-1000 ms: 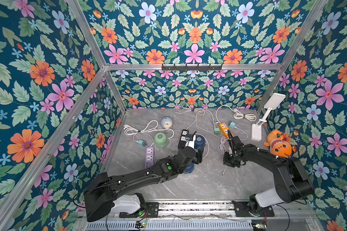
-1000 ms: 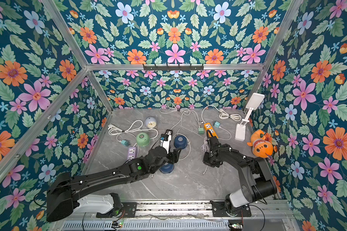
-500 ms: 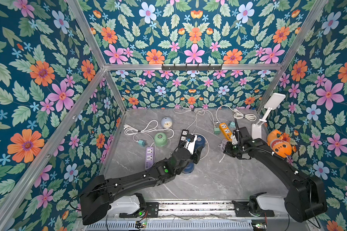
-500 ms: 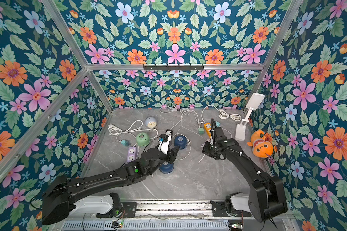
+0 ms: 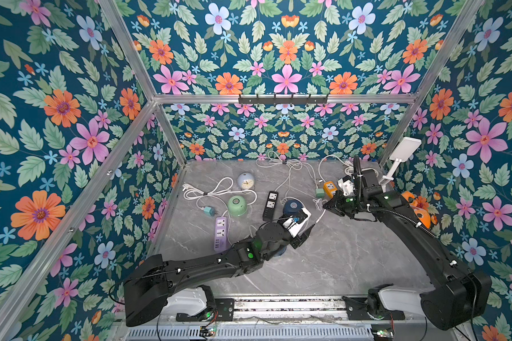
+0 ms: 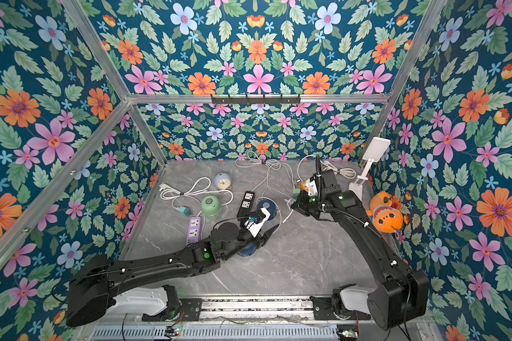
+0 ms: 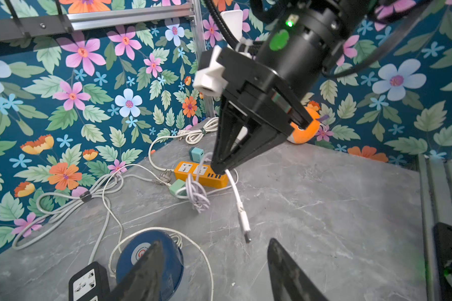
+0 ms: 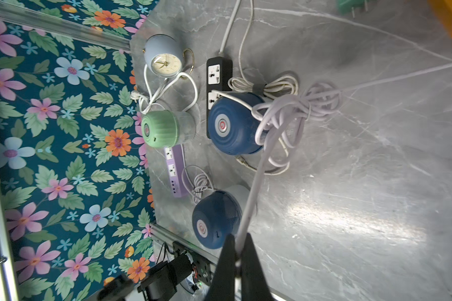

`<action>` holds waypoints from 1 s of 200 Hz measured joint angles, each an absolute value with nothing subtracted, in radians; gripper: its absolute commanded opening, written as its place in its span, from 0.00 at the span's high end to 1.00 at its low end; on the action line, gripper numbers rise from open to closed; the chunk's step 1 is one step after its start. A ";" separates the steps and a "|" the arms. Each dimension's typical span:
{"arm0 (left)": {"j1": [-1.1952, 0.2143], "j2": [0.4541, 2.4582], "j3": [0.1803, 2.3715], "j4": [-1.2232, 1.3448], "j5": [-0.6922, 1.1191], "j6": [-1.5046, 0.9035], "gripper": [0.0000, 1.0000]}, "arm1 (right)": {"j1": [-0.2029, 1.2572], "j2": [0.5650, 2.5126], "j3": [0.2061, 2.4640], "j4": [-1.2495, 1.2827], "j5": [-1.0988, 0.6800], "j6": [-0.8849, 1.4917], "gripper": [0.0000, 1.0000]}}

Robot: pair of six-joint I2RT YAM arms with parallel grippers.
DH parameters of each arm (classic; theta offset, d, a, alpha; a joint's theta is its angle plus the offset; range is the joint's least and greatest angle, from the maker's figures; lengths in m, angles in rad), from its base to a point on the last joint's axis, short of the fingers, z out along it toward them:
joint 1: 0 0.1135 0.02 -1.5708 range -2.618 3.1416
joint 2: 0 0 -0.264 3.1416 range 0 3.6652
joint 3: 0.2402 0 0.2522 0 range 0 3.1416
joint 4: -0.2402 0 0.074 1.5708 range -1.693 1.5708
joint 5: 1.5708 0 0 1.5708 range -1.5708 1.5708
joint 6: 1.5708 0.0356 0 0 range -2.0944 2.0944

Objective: Charge the cordless meat grinders
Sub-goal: Pick up the charging cable from the center of the board.

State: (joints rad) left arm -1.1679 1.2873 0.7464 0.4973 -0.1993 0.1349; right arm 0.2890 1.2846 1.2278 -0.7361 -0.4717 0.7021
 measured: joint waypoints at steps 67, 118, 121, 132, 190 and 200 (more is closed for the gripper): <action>-1.218 1.359 0.784 0.474 -0.277 0.285 0.44 | 0.310 1.284 1.242 -0.738 -0.499 0.732 1.00; -1.225 1.387 0.789 0.466 -0.332 0.338 0.57 | 0.326 1.287 1.250 -0.736 -0.505 0.743 1.00; -1.225 1.387 0.789 0.467 -0.333 0.340 0.58 | 0.326 1.287 1.250 -0.736 -0.505 0.746 1.00; -1.225 1.389 0.789 0.471 -0.339 0.340 0.61 | 0.327 1.288 1.250 -0.736 -0.505 0.749 1.00; -1.225 1.396 0.798 0.474 -0.346 0.341 0.74 | 0.336 1.291 1.249 -0.735 -0.505 0.749 1.00; -1.225 1.399 0.803 0.474 -0.345 0.341 0.76 | 0.337 1.291 1.248 -0.735 -0.505 0.752 1.00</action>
State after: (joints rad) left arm -1.2247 1.3987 0.8032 0.4736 -0.3454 0.3408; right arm 0.3374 1.2911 1.2476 -0.7349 -0.5049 0.7525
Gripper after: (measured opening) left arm 0.262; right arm 0.064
